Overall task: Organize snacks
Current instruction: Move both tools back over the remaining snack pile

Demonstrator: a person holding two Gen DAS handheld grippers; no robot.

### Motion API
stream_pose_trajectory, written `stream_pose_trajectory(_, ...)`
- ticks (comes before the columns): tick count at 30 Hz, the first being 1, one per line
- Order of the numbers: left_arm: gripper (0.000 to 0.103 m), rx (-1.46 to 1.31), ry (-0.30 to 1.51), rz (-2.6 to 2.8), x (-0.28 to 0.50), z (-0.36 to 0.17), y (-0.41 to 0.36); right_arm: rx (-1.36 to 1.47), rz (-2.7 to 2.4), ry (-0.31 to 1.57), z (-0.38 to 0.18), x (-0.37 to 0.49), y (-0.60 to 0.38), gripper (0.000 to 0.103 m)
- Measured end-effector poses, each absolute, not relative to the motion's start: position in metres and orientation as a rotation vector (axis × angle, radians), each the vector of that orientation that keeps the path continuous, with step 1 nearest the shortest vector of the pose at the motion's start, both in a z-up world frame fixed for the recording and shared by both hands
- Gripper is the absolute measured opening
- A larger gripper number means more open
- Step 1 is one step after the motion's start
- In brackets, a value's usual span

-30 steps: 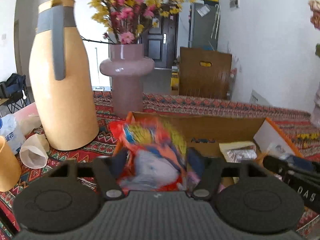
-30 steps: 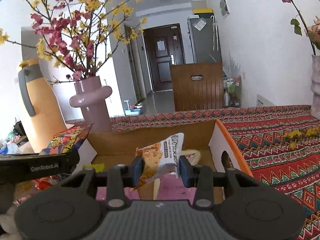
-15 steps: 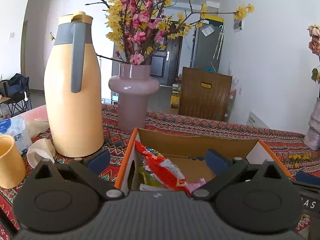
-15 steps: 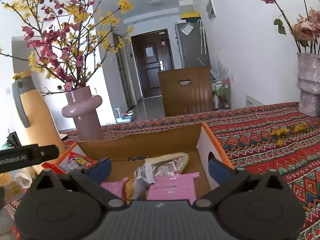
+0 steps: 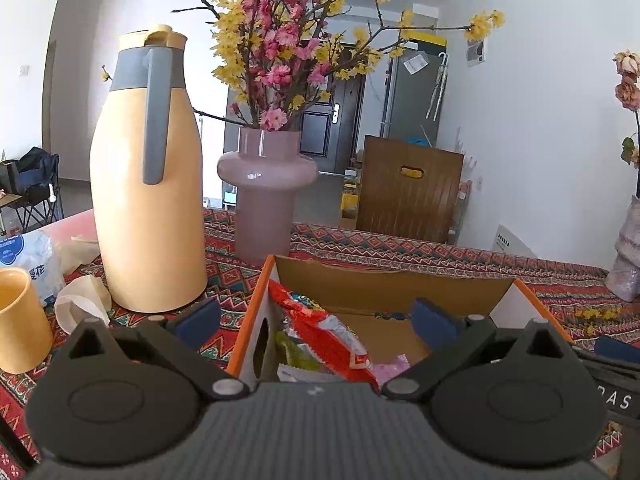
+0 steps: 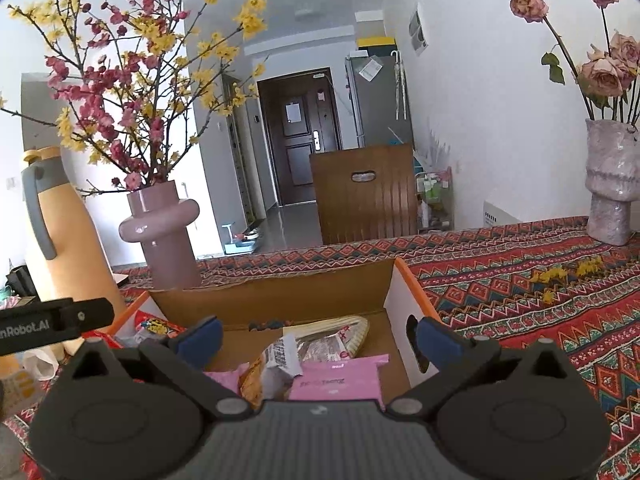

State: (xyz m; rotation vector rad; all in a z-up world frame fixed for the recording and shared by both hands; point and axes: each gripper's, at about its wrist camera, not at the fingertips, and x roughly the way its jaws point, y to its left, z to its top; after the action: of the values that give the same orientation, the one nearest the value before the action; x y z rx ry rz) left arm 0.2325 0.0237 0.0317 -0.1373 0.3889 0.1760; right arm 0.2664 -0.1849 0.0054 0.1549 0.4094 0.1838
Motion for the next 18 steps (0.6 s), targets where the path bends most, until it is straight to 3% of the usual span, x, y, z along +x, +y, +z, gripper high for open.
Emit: stream_pose_trajectory(18,0.103,-0.171,0.353,0.187,0.175,0.063,0.032,0.056,0.174,0.321,0.039,0.206,-0.181,0.103)
